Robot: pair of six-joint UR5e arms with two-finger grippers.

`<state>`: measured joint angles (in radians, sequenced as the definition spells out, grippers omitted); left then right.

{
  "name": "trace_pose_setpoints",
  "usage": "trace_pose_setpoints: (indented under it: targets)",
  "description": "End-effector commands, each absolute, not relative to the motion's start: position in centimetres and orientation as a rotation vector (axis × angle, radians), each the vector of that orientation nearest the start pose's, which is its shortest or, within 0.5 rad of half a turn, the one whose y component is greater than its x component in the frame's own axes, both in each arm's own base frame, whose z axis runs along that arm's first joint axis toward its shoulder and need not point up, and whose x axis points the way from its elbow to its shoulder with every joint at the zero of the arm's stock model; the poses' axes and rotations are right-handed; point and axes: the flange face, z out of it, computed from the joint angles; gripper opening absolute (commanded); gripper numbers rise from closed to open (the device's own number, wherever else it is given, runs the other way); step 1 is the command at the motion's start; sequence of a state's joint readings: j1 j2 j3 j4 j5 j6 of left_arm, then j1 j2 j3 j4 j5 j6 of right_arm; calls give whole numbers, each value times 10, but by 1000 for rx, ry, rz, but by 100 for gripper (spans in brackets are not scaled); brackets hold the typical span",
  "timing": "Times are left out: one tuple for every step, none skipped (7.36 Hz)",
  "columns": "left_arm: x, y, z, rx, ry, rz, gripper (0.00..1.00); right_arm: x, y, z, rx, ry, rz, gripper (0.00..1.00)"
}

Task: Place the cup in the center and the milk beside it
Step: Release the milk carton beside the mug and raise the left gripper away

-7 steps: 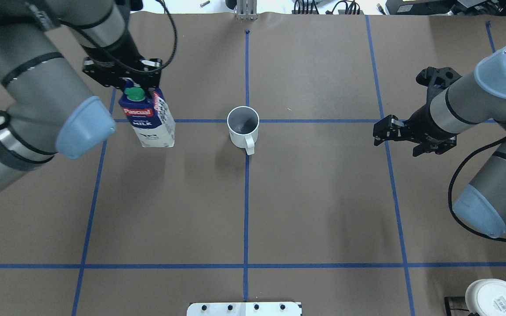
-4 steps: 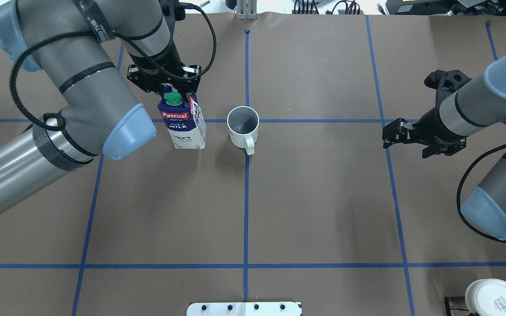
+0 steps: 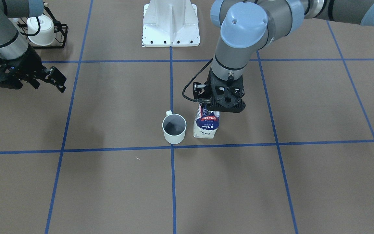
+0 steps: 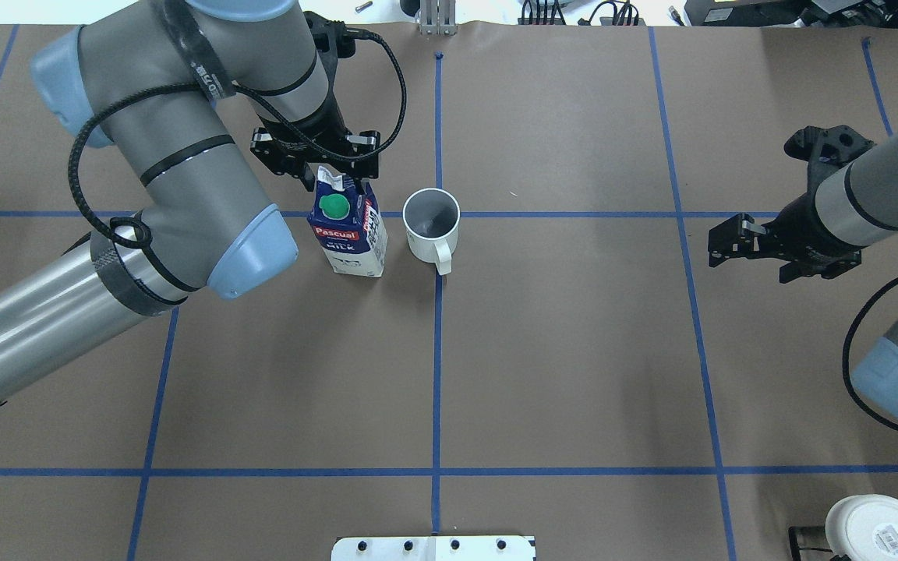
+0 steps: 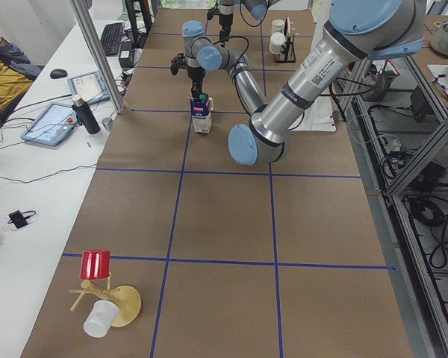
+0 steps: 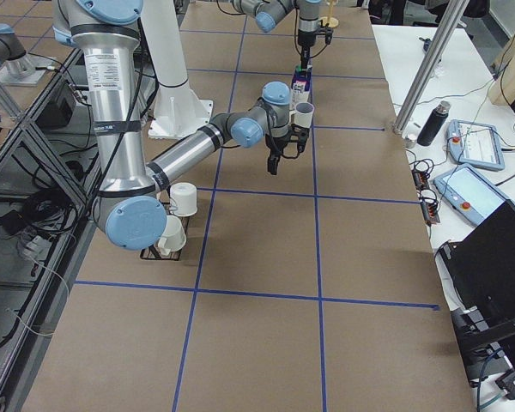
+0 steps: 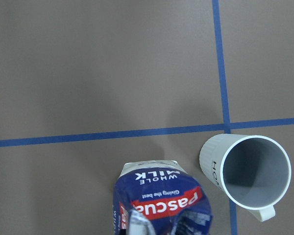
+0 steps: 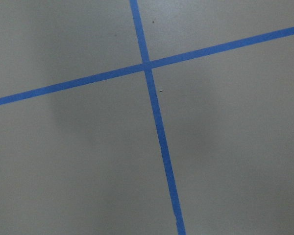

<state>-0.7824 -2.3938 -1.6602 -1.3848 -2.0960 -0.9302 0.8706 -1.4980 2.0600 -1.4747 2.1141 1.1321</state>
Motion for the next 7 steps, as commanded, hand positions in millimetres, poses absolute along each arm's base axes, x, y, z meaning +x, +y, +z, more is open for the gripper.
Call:
trace_pose_setpoints:
  targets:
    - [392, -517, 150, 114, 885, 57, 98, -237, -429, 399, -10, -807, 208, 100]
    - [334, -514, 174, 125, 860, 6, 98, -220, -432, 409, 6, -798, 187, 100]
    - [292, -505, 188, 165, 827, 59, 98, -191, -435, 427, 28, -778, 162, 100]
    - [242, -485, 230, 199, 780, 134, 98, -163, -437, 444, 58, -756, 118, 100]
    - [182, -465, 278, 213, 753, 187, 98, -131, -436, 459, 56, -764, 113, 100]
    - [122, -468, 318, 212, 748, 220, 98, -99, -433, 475, 53, -787, 91, 100]
    - [67, -461, 373, 213, 703, 270, 98, -82, -427, 485, 65, -783, 75, 100]
